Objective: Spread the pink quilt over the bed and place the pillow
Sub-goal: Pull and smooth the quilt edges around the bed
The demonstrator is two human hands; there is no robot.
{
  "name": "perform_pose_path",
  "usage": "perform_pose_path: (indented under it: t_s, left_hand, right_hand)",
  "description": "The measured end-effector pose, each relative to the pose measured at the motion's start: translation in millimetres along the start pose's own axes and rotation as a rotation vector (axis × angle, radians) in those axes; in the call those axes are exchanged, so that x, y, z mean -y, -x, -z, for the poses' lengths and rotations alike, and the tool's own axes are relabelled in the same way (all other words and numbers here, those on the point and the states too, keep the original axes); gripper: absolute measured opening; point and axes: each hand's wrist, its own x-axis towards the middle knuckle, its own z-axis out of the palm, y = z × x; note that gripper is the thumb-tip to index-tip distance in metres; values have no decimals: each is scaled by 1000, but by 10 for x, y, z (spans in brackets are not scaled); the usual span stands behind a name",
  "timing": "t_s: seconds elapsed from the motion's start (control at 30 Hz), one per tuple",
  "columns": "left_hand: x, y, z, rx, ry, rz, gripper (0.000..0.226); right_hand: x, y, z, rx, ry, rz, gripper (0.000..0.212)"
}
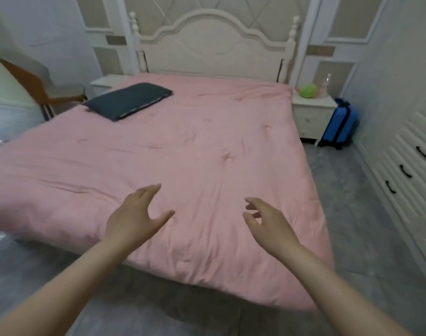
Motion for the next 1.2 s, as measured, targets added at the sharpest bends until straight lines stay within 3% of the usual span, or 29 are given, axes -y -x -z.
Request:
perform_pose_path:
  t_s: [0.27, 0.57, 0.9, 1.2]
  left_hand:
    - [-85, 205, 2214, -288, -18, 75, 54]
    - [961, 427, 3888, -474, -18, 224, 41]
    - [2736, 73, 4738, -491, 31, 348, 46]
    - [4208, -849, 4517, -468, 15, 442, 43]
  right_hand:
    - [2116, 195, 996, -68, -70, 292, 29]
    - [4022, -164, 624, -53, -107, 473, 26]
    - [5595, -820, -695, -25, -204, 541, 27]
    - [6204, -2255, -1826, 104, -97, 556, 29]
